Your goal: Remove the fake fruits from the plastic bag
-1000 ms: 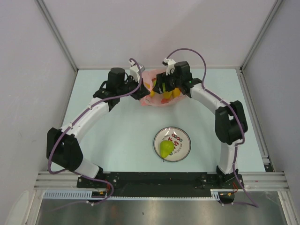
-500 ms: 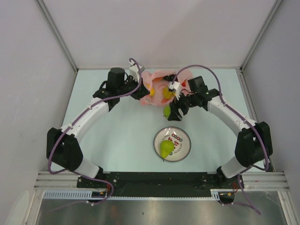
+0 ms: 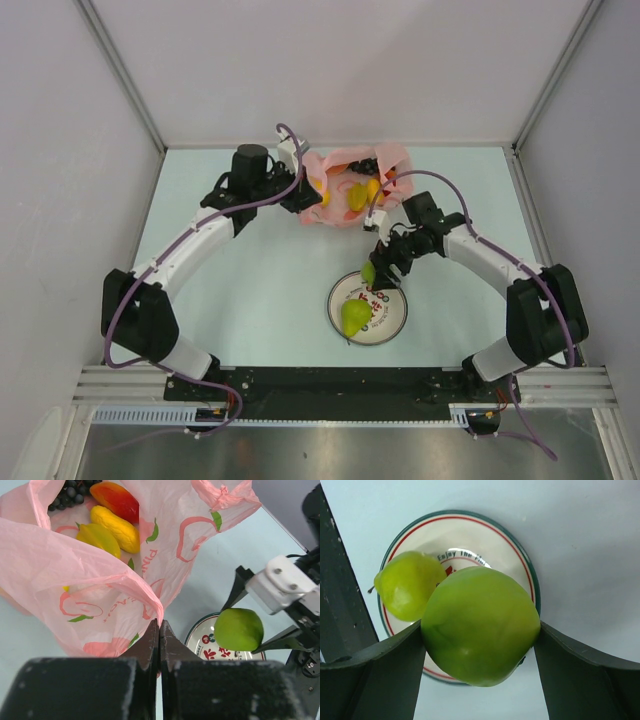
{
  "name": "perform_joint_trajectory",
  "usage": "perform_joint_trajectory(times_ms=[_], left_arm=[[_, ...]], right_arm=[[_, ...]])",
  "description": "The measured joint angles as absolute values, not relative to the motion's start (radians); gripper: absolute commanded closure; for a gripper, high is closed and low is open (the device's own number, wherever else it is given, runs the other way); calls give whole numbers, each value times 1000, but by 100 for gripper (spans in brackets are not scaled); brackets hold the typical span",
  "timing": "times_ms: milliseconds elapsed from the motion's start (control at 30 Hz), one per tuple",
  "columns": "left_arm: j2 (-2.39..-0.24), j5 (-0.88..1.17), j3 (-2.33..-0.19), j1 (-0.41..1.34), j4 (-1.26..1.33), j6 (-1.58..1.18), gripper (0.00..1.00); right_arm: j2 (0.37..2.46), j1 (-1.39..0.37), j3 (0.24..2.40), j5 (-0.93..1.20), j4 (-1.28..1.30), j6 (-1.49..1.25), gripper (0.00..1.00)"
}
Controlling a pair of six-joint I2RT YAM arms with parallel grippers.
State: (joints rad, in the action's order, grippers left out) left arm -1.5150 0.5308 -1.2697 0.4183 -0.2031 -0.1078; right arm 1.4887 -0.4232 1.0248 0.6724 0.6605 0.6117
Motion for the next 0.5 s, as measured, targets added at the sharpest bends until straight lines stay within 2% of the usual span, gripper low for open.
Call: perform_joint_trajectory(times_ms=[400,500], left_arm=[[-1504,530,-1225,419,-196,-114,100],[-1494,530,-1206,419,-197,-114,100]], right_arm=[[1634,-520,1025,708,459,338,44],[1646,-542,1026,709,451,313,41]])
